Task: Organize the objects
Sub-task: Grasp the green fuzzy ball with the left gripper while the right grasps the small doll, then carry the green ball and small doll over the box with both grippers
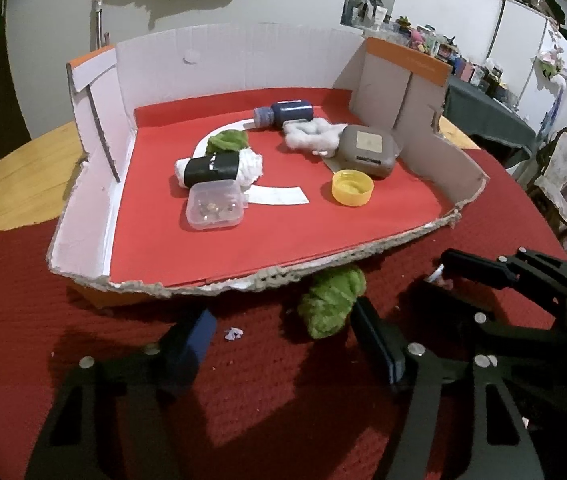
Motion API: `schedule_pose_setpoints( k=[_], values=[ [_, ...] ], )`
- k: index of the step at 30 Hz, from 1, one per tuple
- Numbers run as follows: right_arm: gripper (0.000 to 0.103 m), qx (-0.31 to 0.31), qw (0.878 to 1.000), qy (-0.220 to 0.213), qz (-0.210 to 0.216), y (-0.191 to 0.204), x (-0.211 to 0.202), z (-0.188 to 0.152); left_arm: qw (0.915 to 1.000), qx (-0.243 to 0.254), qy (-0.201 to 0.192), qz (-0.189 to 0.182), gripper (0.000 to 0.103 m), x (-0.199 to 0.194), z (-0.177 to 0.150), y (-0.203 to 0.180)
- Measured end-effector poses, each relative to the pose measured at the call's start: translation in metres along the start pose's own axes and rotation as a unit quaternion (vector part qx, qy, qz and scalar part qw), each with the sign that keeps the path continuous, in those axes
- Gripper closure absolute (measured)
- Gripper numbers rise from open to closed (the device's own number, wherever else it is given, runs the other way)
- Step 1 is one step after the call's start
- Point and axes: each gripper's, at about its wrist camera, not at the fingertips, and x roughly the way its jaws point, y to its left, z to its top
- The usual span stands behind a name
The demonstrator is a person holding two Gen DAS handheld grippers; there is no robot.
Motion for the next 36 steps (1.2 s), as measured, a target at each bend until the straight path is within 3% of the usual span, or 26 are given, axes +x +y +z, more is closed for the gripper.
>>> schedule_pose_setpoints(
  k=[6,12,36],
  values=[
    [0.082,-0.014,1.000,0.004,0.006,0.007,0.003,0.003,1.0000,0.002,-0.002,-0.006,0.046,0.004,0.004,-0.005],
    [0.083,0.000,1.000,0.001,0.022,0.004,-0.002,0.002,0.9995,0.006,-0.002,-0.030,0.078,0.001,0.003,-0.009],
    [0.083,-0.007,0.998,-0.021,0.052,0.025,-0.021,0.007,0.9995,-0.007,-0.017,-0.028,0.079,-0.032,-0.015,0.007]
  ],
)
